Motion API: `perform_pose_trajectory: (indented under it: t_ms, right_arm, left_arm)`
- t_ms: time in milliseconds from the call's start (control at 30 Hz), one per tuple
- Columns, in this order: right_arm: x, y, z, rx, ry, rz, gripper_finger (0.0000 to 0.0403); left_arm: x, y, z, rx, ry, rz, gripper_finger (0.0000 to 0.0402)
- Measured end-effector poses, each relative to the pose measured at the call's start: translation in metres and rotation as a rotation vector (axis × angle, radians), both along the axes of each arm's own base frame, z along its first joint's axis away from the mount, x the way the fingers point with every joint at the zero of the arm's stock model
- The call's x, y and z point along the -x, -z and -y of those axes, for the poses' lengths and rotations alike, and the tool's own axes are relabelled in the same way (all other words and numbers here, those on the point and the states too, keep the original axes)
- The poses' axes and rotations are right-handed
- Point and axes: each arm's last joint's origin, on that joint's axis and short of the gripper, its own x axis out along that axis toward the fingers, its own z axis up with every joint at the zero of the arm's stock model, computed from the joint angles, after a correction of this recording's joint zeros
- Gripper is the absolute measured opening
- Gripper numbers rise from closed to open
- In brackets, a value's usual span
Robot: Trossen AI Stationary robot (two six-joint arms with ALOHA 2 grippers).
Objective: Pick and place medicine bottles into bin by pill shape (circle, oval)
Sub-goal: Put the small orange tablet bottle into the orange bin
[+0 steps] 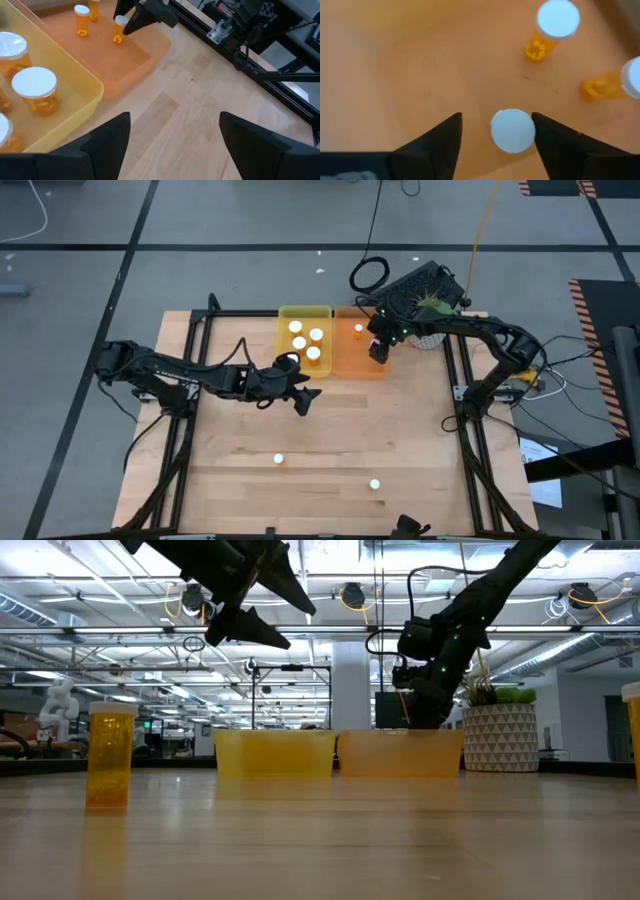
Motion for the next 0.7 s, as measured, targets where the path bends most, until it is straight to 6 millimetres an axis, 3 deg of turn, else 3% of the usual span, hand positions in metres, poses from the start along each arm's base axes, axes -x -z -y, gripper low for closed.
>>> perform_pose_trajectory:
  t_ms: [433, 700]
  right_arm:
    - [0.011, -0.03, -0.014, -0.008, 0.045, 0.042, 0.0261]
    - [0.022, -0.063, -0.037, -0.02, 0.111, 0.114, 0.0261]
  left_arm:
    - [0.001, 0.001, 0.011, 0.012, 0.073, -0.012, 0.031]
    - [0.02, -0.019, 0.021, 0.074, 0.165, 0.008, 0.031]
